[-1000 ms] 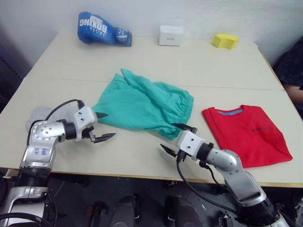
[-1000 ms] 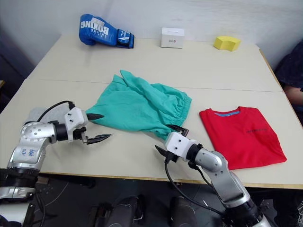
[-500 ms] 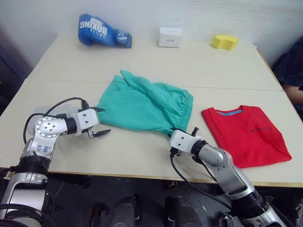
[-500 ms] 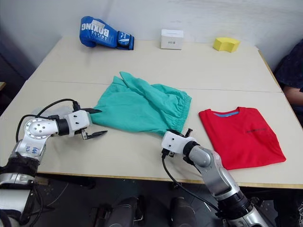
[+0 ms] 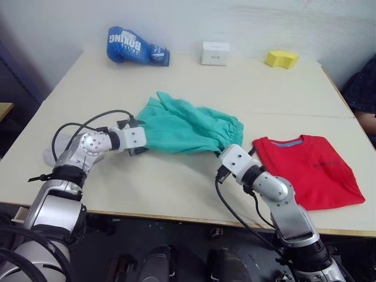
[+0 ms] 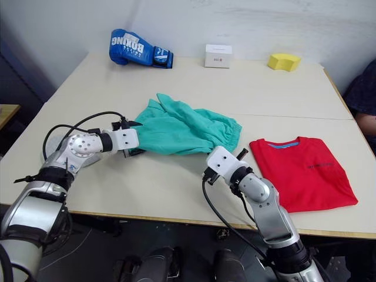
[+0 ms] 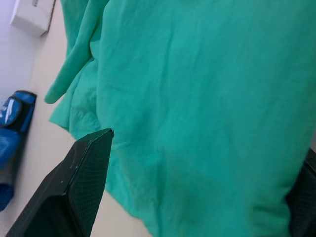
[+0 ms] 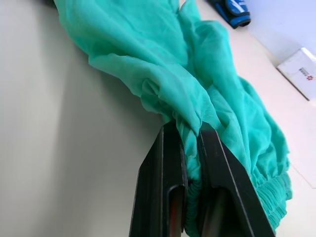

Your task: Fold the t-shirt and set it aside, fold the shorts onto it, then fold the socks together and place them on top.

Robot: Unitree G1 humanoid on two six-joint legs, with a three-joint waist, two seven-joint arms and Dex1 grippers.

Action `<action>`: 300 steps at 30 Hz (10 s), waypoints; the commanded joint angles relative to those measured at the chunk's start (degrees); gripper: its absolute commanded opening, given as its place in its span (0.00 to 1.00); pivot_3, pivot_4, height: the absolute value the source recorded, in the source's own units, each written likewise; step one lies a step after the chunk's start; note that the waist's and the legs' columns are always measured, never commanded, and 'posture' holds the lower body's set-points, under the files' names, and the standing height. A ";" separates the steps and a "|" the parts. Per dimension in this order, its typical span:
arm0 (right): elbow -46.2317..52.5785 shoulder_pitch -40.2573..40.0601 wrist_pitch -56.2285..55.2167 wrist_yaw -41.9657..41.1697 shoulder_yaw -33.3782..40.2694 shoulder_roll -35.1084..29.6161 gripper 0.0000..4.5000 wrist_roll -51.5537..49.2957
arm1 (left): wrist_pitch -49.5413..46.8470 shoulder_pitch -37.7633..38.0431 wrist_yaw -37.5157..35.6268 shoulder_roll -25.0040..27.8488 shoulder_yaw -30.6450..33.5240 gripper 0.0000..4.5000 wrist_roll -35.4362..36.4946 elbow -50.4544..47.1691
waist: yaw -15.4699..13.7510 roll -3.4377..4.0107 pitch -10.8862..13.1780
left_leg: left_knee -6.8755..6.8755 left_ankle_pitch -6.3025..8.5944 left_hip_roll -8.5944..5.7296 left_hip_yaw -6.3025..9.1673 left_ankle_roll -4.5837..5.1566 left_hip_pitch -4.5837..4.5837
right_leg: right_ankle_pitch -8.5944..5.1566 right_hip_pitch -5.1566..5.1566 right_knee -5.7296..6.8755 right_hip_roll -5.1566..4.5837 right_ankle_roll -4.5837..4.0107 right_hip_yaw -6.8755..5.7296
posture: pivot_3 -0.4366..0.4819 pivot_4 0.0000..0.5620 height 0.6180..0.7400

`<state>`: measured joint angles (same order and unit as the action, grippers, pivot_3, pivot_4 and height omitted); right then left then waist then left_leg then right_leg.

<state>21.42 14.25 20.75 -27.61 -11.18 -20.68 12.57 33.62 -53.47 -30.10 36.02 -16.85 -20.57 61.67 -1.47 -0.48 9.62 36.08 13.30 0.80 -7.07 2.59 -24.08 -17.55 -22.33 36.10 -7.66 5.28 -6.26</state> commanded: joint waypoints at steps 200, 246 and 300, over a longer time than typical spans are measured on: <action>-45.00 12.08 -61.09 -10.90 0.75 -20.64 0.00 -4.13 | -14.29 27.03 -19.73 6.94 12.86 0.01 18.66 -35.94 | 4.36 -0.74 2.29 | 1.59 0.83 1.23 -2.81 0.11 0.02 | 0.36 -1.37 1.12 0.37 -0.79 0.10 | 0.48 0.27 1.00; -5.95 -7.87 -20.22 5.48 -7.04 -3.59 0.01 -18.08 | -49.38 47.96 -16.35 -1.41 17.14 0.00 42.64 -73.56 | 3.09 -0.75 1.45 | 0.21 0.78 1.02 -2.68 -0.24 -0.04 | 0.39 -1.40 -0.06 0.41 -0.98 0.03 | 0.48 0.27 1.00; 19.10 -35.68 16.19 20.56 30.70 -15.09 0.67 -101.19 | -36.09 32.10 -21.28 -12.73 8.17 0.00 34.61 -60.59 | 2.06 -0.23 0.49 | 0.02 1.15 1.90 -2.61 -0.57 0.80 | 0.26 -0.70 -0.26 1.07 -1.47 0.19 | 0.48 0.27 1.00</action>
<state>36.57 -18.86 33.98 -13.11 16.16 -33.39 -72.51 -3.57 -20.31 -49.81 23.54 -7.99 13.24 2.73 0.59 -0.71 10.12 36.12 14.48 2.70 -9.68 2.06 -23.28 -17.30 -23.00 35.84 -6.60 3.81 -6.09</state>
